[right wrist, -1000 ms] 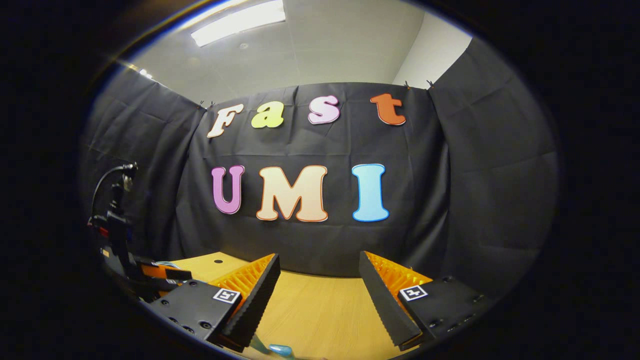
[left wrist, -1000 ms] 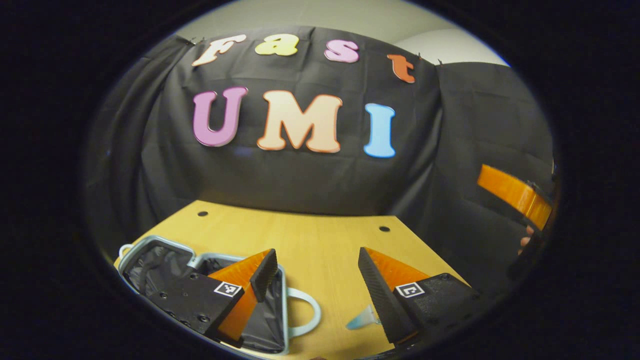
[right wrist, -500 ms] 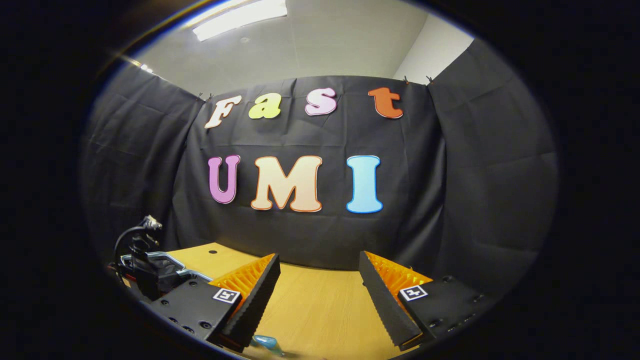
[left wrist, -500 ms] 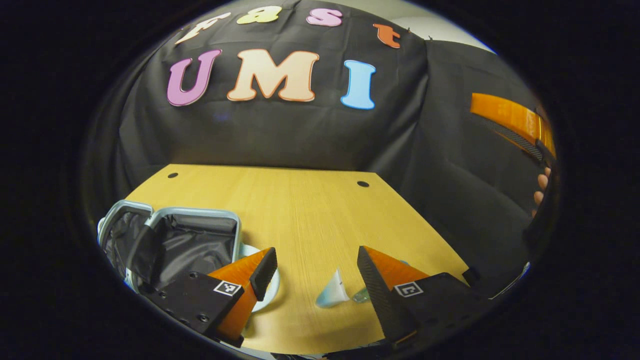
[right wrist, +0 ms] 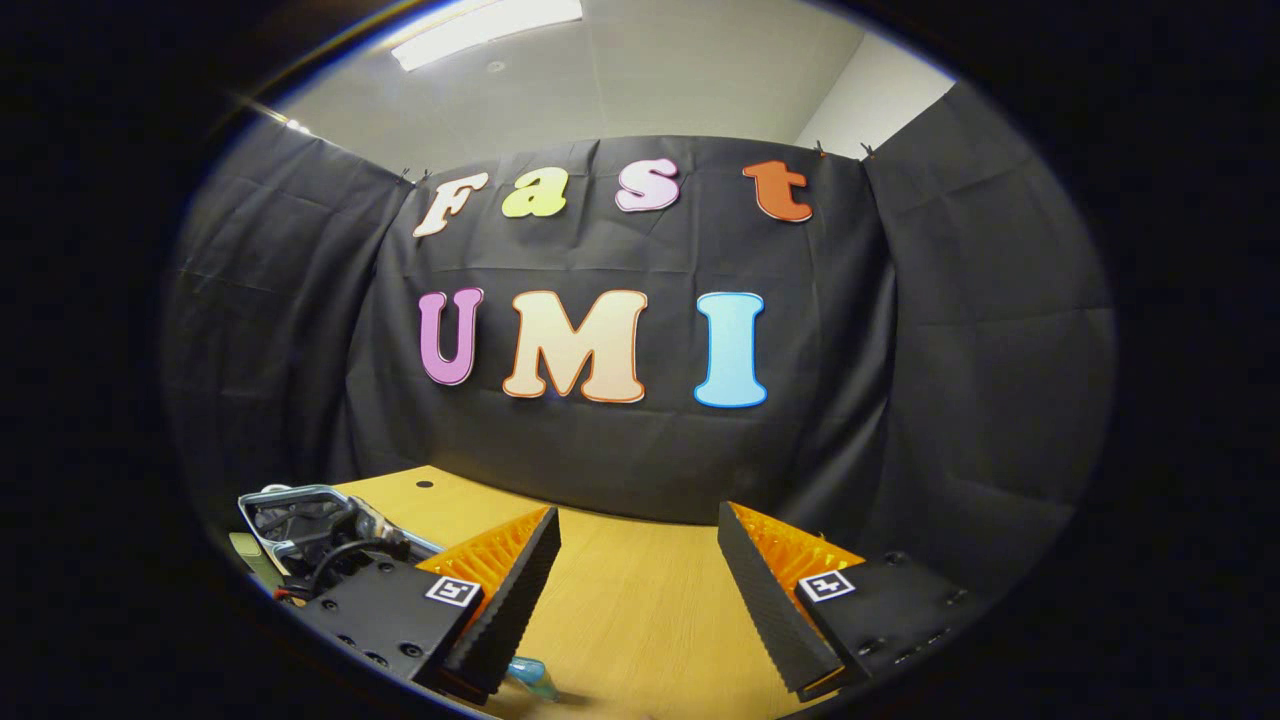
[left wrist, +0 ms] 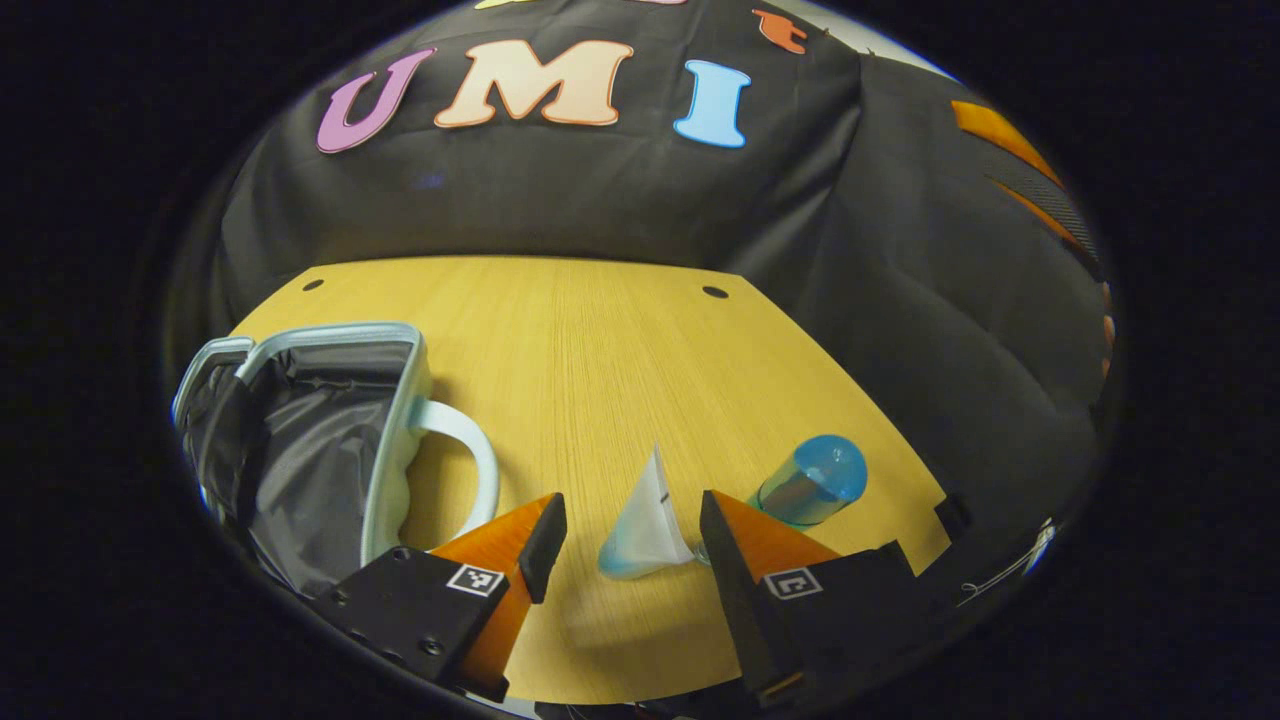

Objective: First open the suitcase, pack the skin care products into it, and then close the suitcase.

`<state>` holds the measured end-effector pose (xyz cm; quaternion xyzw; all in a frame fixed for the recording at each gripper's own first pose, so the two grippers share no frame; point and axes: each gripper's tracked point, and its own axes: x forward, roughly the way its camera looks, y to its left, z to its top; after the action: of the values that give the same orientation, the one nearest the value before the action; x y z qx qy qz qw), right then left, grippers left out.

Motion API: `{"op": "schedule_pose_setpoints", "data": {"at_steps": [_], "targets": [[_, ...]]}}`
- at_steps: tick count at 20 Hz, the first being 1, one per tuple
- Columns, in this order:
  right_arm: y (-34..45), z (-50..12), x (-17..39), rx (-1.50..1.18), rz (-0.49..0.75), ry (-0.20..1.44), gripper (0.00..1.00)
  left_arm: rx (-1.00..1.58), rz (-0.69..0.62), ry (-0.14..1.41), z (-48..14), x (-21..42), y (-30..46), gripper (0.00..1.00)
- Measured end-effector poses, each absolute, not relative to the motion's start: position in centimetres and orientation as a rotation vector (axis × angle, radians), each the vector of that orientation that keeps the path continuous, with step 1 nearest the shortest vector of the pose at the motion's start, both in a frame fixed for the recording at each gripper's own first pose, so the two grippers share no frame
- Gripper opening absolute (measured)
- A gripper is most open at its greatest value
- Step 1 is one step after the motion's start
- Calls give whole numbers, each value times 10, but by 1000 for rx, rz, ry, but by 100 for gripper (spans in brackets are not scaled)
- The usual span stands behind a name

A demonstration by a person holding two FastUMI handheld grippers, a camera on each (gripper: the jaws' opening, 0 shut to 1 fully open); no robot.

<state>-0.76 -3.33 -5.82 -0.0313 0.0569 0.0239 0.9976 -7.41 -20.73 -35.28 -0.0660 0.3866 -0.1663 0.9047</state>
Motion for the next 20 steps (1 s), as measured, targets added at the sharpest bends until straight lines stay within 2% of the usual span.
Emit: {"op": "schedule_pose_setpoints", "data": {"at_steps": [1,3,7,9,11,20], "targets": [[-32,-62,-9,-61,51,121,99,-145,-349,814,-360,-76,-211,80],[-29,-69,-10,-61,64,137,99,-154,-352,834,-368,-78,-214,65],[-22,-88,-13,-51,99,168,99,-168,-358,834,-370,-75,-215,27],[-18,-101,-13,-50,121,187,99,-190,-363,828,-362,-72,-213,19],[-12,-117,-14,-51,149,212,99,-184,-362,816,-349,-70,-210,22],[32,-199,-24,-75,293,343,99,-131,-276,698,-268,-50,-162,22]]}}
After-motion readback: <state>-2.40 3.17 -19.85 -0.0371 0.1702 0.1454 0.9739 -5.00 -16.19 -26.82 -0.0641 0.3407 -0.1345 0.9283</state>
